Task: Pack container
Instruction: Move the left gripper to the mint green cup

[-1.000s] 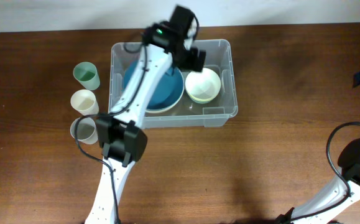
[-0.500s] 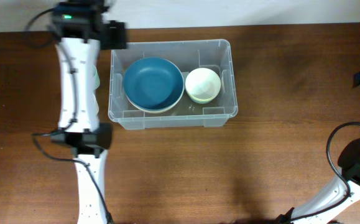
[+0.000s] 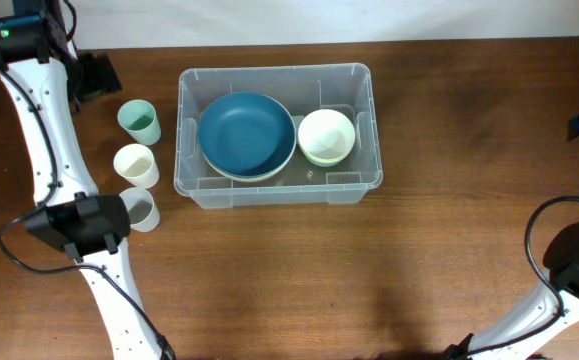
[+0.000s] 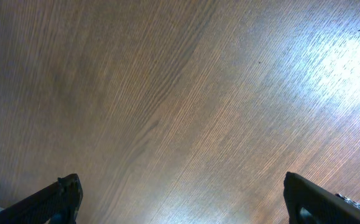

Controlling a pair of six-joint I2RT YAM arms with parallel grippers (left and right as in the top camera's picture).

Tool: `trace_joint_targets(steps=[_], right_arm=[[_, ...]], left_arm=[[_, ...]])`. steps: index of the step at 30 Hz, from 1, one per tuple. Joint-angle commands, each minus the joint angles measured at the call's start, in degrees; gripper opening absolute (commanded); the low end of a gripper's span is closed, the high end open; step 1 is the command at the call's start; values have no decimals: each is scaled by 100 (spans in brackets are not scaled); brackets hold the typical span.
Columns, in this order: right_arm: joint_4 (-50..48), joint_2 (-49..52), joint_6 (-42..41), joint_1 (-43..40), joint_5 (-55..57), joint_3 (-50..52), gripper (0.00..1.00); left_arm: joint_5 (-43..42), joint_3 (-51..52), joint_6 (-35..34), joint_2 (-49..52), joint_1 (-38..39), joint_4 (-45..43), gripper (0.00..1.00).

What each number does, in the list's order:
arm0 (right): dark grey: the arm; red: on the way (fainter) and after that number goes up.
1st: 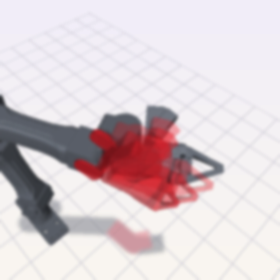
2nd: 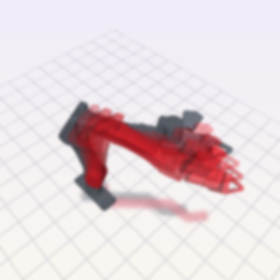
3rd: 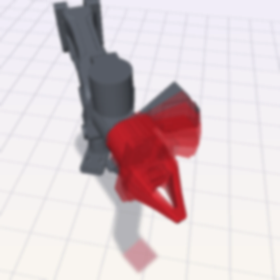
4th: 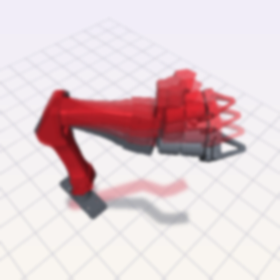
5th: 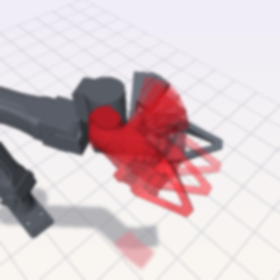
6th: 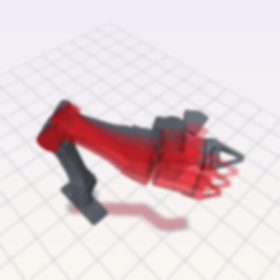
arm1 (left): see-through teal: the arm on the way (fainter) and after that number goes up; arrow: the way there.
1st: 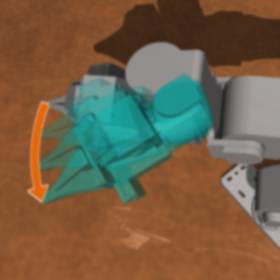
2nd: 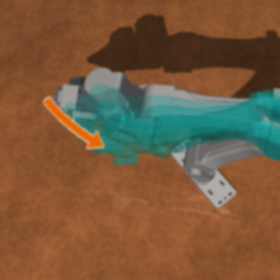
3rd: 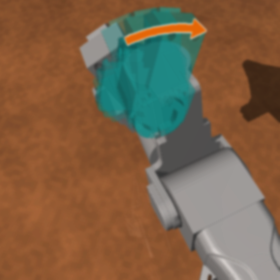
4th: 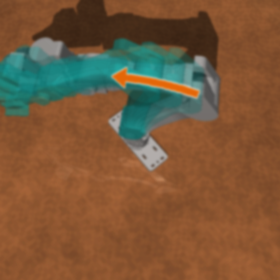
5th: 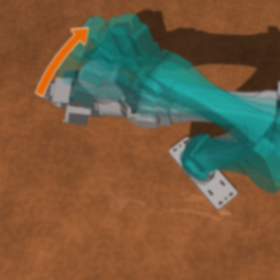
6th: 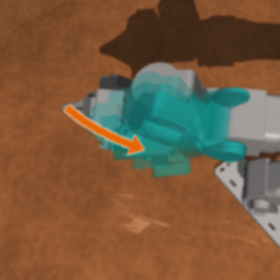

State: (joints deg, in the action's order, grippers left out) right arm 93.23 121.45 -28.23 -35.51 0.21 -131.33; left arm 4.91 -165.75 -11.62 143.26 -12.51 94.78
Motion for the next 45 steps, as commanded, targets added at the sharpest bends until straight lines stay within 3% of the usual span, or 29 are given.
trace_joint_targets(steps=[1,10,20,45], right_arm=[[-2,-107,39,-13,92,31,99],[-2,-107,37,-13,92,31,99],[-2,-107,39,-13,92,31,99],[-2,-107,37,-13,92,31,99]], left_arm=[[-109,485,-50,-55,15,-225,99],[-116,1582,-39,-55,13,-1123,99],[-262,1849,-37,-44,13,-1639,99],[-518,1873,-50,667,9,-1484,99]])
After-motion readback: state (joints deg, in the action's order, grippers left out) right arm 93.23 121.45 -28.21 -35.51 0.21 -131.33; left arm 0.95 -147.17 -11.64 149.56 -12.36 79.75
